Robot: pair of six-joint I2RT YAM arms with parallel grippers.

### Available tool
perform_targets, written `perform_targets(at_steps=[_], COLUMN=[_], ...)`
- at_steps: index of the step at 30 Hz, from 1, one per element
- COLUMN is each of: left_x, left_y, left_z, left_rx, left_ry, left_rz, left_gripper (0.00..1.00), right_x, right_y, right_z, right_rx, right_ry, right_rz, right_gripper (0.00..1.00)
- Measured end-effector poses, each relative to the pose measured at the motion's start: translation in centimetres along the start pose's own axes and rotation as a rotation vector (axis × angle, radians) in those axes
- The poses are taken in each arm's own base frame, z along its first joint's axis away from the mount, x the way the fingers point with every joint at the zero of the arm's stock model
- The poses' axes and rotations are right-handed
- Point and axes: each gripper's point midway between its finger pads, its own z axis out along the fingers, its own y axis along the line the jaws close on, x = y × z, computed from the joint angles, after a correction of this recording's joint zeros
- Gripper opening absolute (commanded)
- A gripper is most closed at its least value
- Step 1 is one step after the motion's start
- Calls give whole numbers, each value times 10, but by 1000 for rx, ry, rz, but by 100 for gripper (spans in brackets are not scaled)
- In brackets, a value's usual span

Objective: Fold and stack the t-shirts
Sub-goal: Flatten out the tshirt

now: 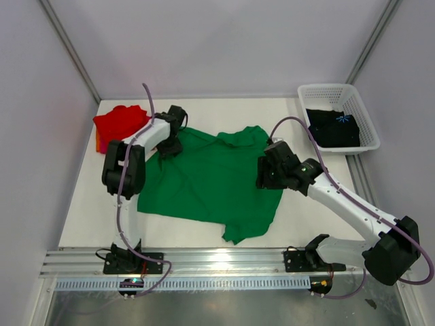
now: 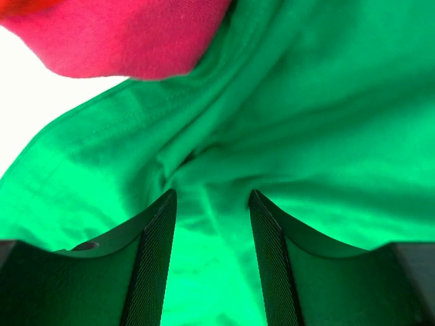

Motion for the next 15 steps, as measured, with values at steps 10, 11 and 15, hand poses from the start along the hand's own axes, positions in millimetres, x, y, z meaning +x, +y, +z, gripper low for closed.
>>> perform_targets(at_steps=[10,11,15], left_x=[-51,-53,-52], left_y=[-11,-12,-10], left_z=[-74,-78,-84], left_rx=[146,156,166], left_ry=[-132,-139,-135], left_rz=[-24,-27,-25], left_gripper=[50,50,50], right_x=[52,57,69], right_y=[24,24,27], right_z=[6,6,-3], right_rx=[-222,-233,-279], right_ry=[160,179,217], right_rz=[-53,-56,-56], right_gripper=[55,55,55])
